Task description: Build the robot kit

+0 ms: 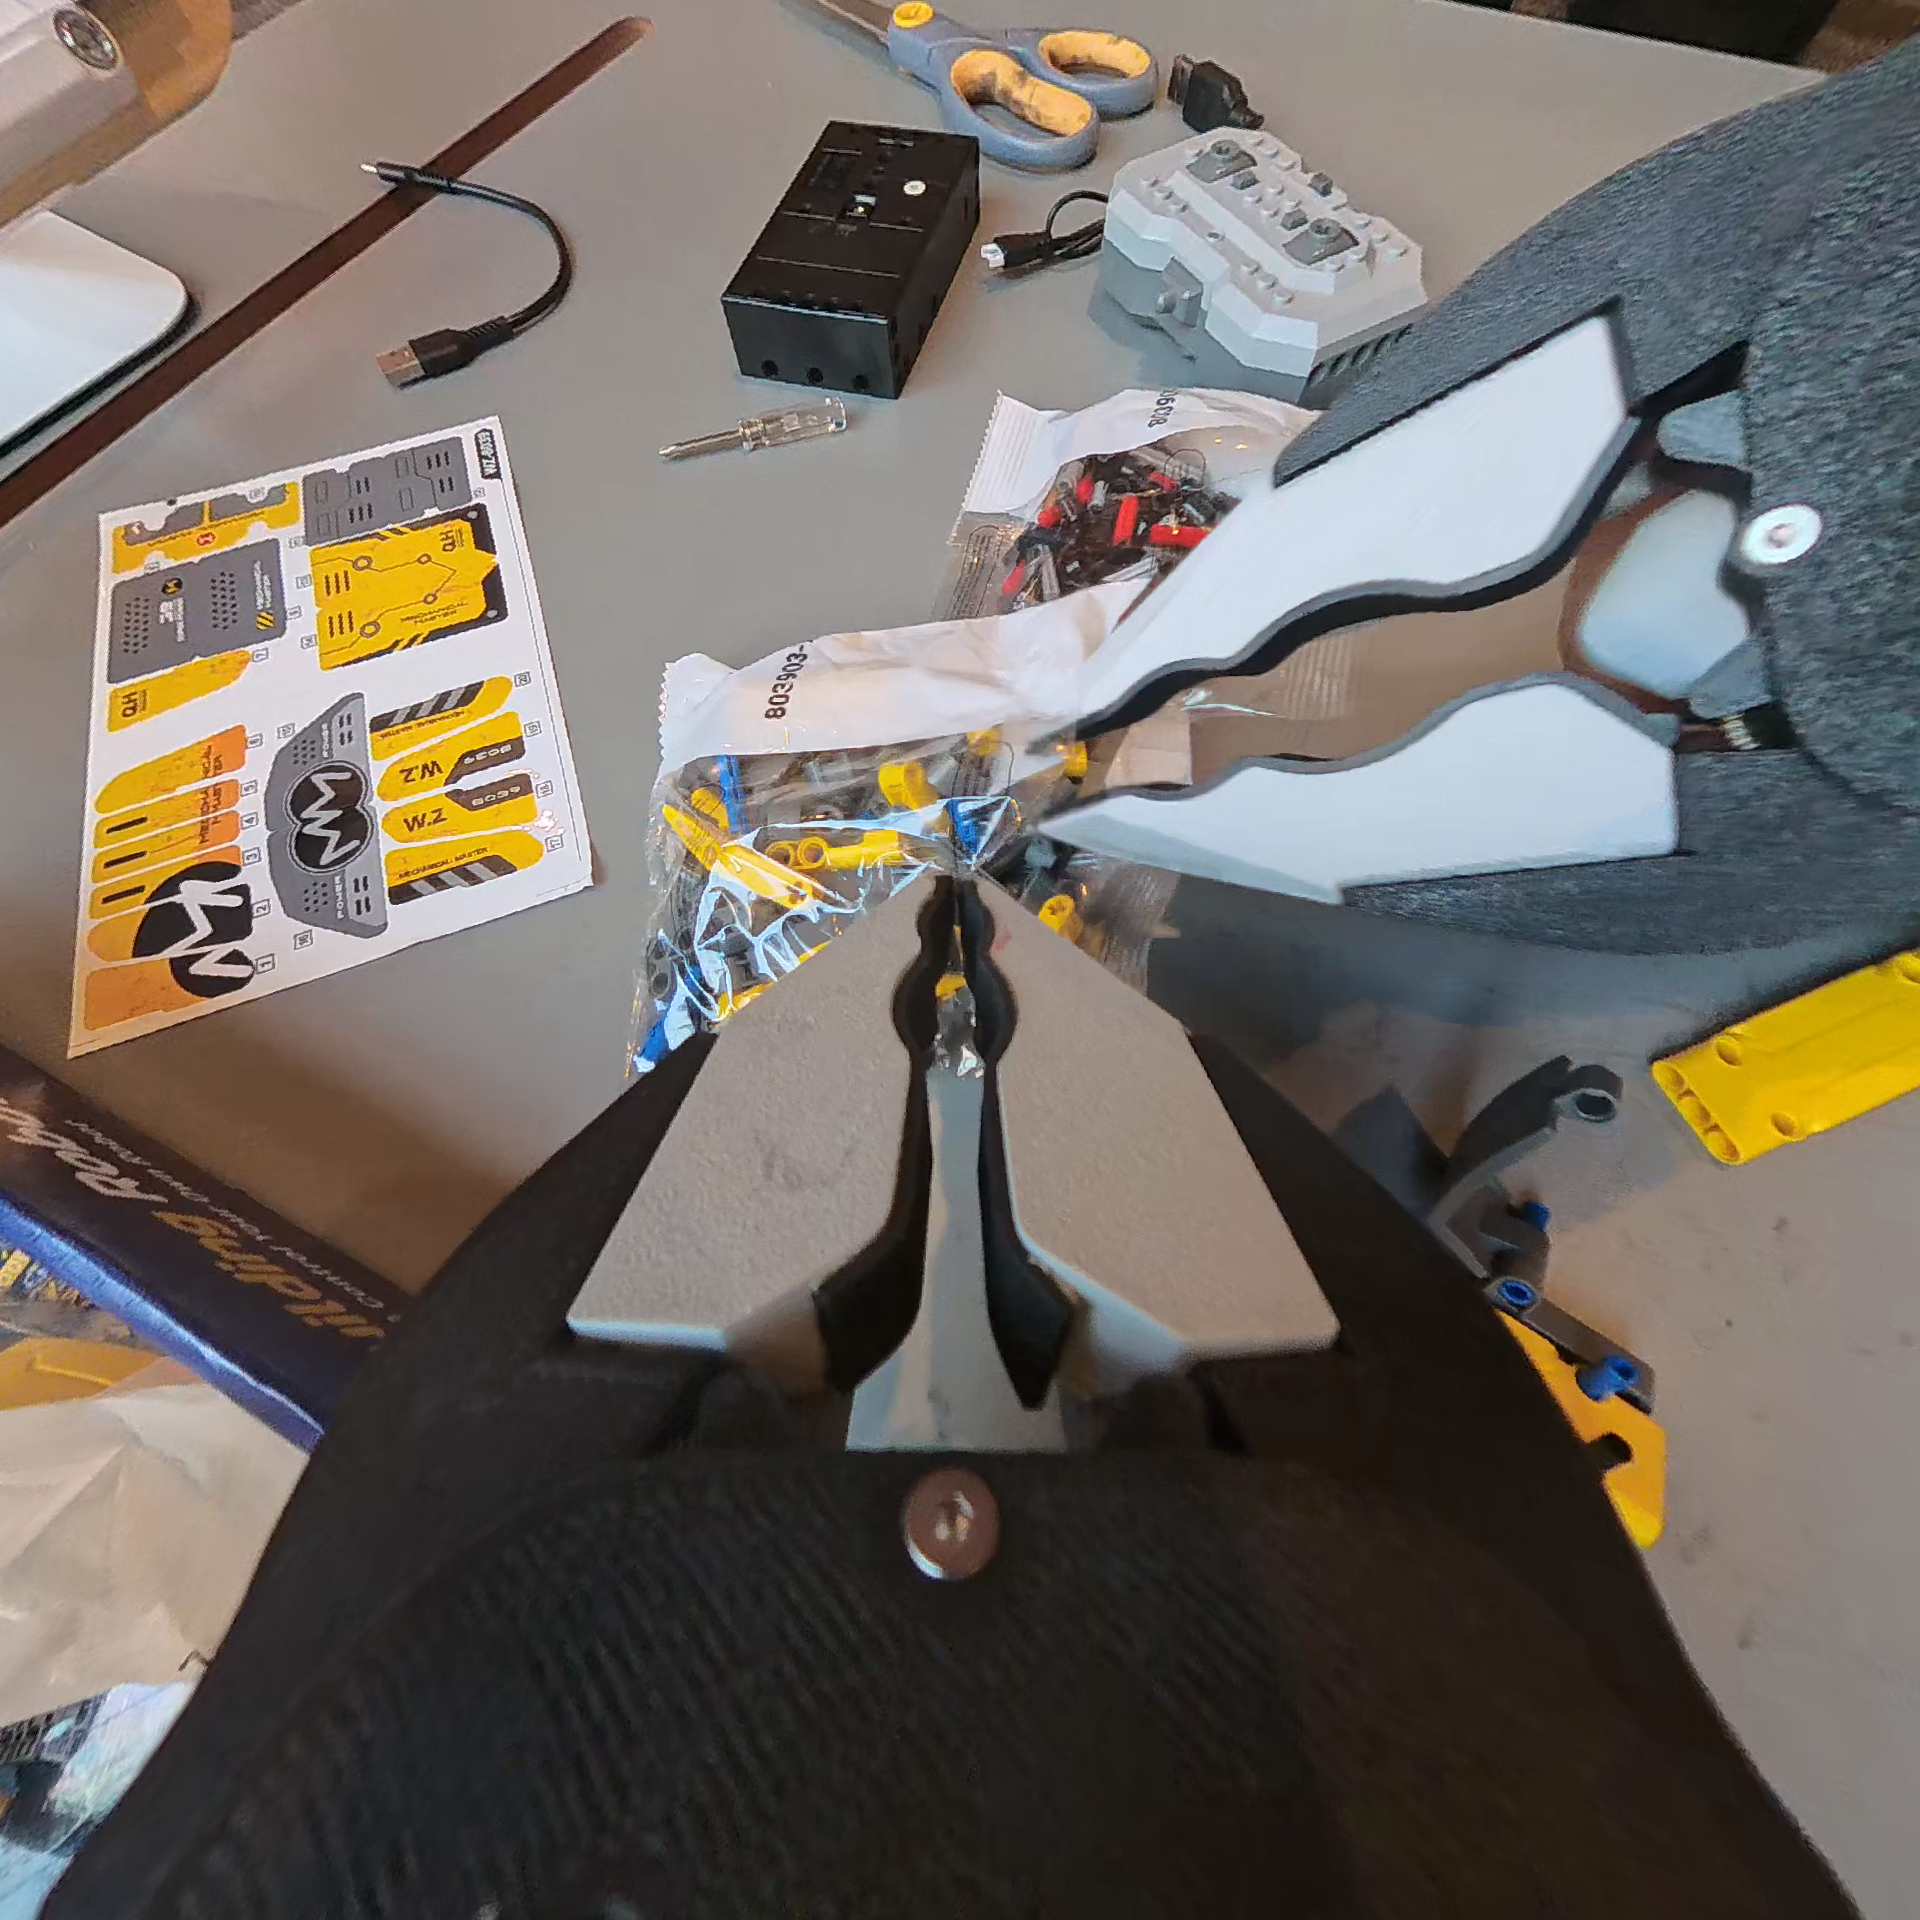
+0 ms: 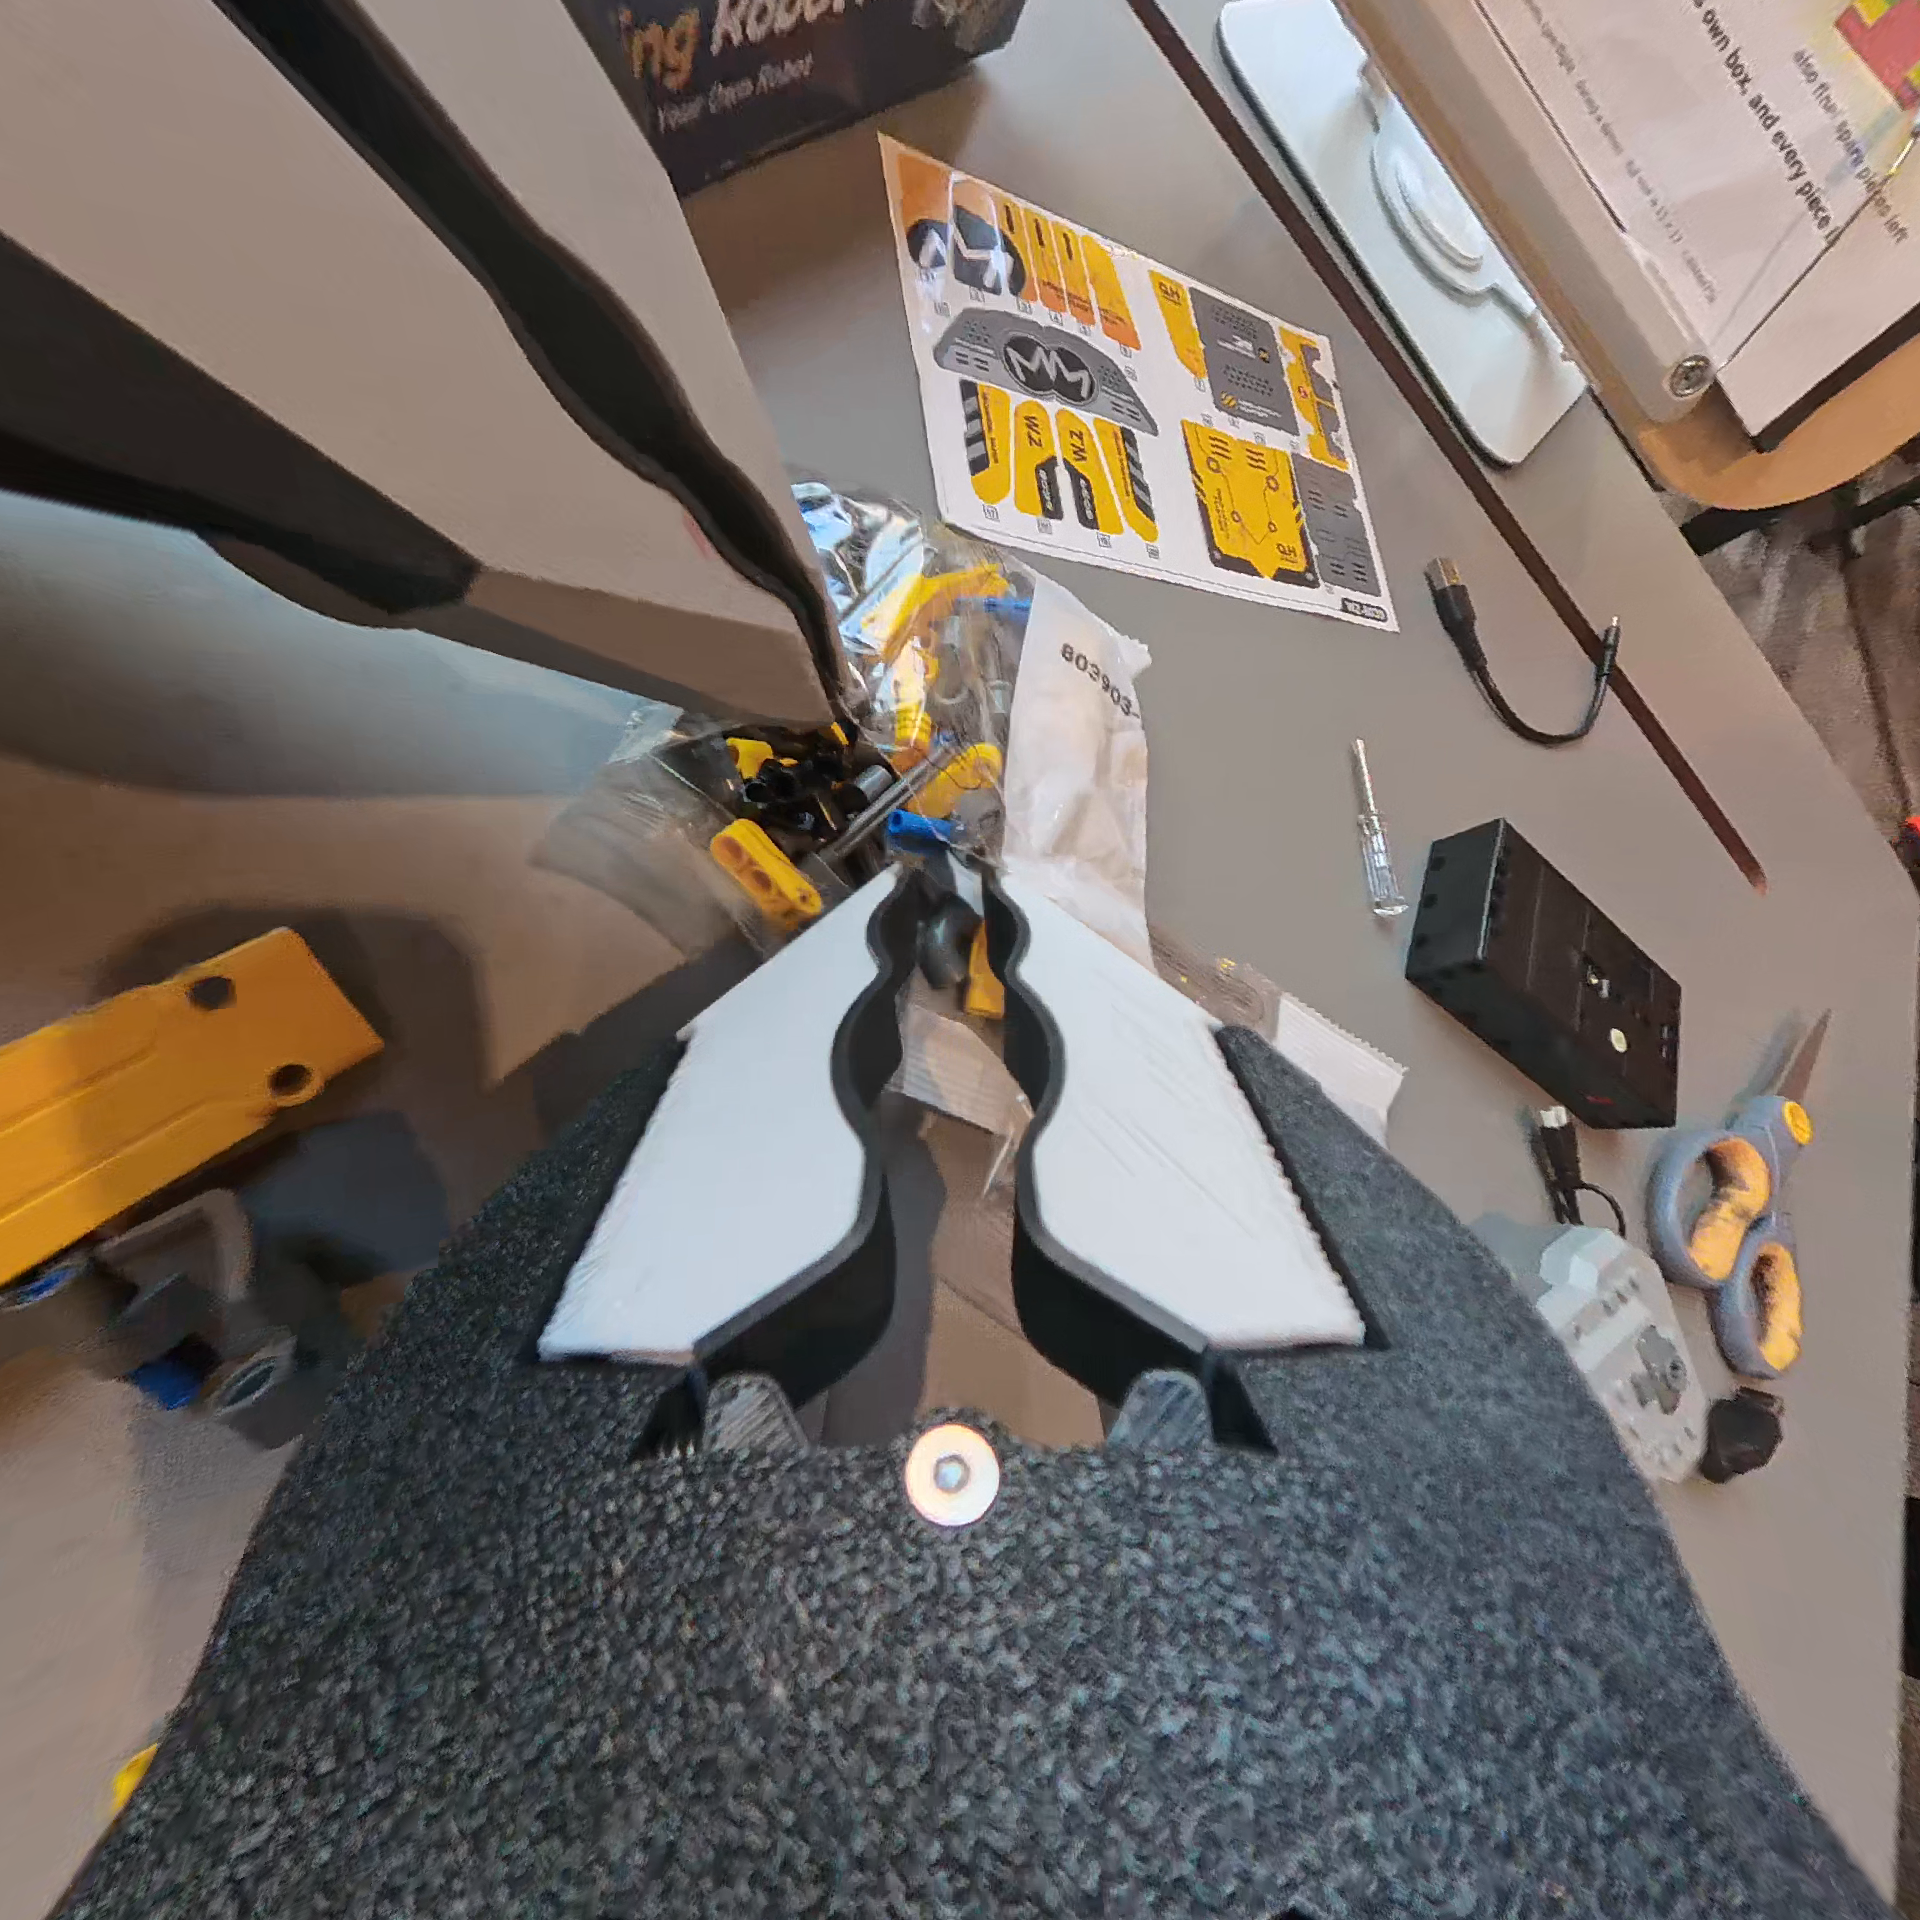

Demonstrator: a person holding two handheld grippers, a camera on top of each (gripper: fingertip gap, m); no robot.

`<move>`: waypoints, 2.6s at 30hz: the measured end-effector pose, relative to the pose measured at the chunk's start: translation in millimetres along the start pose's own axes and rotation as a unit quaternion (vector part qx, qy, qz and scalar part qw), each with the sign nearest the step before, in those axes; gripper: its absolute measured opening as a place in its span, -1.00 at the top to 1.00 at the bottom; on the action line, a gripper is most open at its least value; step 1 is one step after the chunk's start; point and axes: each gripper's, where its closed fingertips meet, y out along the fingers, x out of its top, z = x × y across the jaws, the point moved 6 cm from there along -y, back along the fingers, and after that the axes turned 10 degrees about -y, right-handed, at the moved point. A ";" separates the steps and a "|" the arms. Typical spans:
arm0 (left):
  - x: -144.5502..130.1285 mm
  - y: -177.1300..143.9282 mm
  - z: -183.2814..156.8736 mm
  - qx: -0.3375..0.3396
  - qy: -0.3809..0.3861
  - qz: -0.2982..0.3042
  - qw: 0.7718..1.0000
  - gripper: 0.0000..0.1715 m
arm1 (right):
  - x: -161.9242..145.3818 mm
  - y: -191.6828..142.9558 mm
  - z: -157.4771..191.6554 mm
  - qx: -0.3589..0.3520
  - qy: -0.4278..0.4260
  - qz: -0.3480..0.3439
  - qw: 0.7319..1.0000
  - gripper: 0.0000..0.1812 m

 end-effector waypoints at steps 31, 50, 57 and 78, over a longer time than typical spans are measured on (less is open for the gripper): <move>-3.0 0.9 5.3 -0.033 -0.047 0.011 0.998 1.00 | -1.0 24.1 -0.5 0.049 0.136 0.038 0.989 0.84; -3.6 -1.3 5.5 -0.041 -0.052 0.010 0.998 1.00 | -1.1 31.8 -5.1 0.051 0.185 0.041 0.981 0.99; -3.7 0.4 7.9 -0.044 -0.064 0.010 0.997 1.00 | -4.1 23.6 -7.3 0.039 0.170 0.037 0.984 0.99; -5.5 1.3 15.9 -0.018 -0.060 0.007 0.998 1.00 | 6.8 -32.0 12.5 0.115 0.130 -0.033 0.984 0.99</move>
